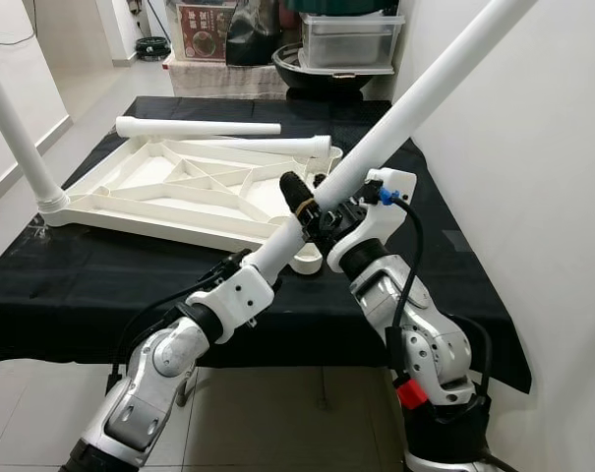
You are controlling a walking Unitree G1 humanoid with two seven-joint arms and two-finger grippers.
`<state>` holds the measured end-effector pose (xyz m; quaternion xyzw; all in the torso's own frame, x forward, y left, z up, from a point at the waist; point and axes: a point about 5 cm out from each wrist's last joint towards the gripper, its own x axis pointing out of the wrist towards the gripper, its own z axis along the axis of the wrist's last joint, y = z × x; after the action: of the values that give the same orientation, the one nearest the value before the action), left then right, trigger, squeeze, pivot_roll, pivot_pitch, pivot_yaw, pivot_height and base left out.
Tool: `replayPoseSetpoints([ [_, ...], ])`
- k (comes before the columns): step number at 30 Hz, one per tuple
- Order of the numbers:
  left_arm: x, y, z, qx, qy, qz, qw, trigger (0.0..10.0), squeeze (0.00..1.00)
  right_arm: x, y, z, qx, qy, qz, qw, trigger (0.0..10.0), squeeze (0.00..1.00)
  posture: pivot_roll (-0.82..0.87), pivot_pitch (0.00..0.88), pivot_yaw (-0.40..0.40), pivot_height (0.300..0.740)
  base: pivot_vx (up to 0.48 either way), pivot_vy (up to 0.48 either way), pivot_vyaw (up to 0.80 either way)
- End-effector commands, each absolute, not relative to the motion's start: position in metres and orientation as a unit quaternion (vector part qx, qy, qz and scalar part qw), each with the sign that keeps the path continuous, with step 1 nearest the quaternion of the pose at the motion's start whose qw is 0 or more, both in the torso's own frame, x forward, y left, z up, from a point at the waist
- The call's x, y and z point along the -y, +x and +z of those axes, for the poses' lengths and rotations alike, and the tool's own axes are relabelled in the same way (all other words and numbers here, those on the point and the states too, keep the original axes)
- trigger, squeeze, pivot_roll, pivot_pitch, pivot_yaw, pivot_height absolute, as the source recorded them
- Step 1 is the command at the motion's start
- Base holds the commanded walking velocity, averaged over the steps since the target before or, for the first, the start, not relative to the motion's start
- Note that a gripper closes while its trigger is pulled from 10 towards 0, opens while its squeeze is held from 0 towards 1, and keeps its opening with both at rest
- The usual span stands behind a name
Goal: Building children table
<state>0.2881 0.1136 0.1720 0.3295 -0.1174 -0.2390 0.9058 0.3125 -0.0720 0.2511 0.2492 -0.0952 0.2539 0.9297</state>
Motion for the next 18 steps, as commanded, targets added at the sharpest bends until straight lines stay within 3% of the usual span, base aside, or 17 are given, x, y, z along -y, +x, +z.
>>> replayPoseSetpoints([
  [1, -0.1126, 0.2851, 0.1757, 0.130, 0.335, -0.245, 0.901, 10.0, 0.00, 0.0647, 0.3106, 0.2548, 0.090, 0.273, 0.275, 0.917, 10.0, 0.00, 0.06, 0.070, -0.028, 0.740, 0.000, 0.000, 0.00],
  [18, -0.1098, 0.2776, 0.1672, 0.117, 0.337, -0.261, 0.897, 10.0, 0.00, 0.0630, 0.3117, 0.2567, 0.085, 0.284, 0.282, 0.913, 10.0, 0.00, 0.06, 0.086, -0.024, 0.740, 0.000, 0.000, 0.00],
])
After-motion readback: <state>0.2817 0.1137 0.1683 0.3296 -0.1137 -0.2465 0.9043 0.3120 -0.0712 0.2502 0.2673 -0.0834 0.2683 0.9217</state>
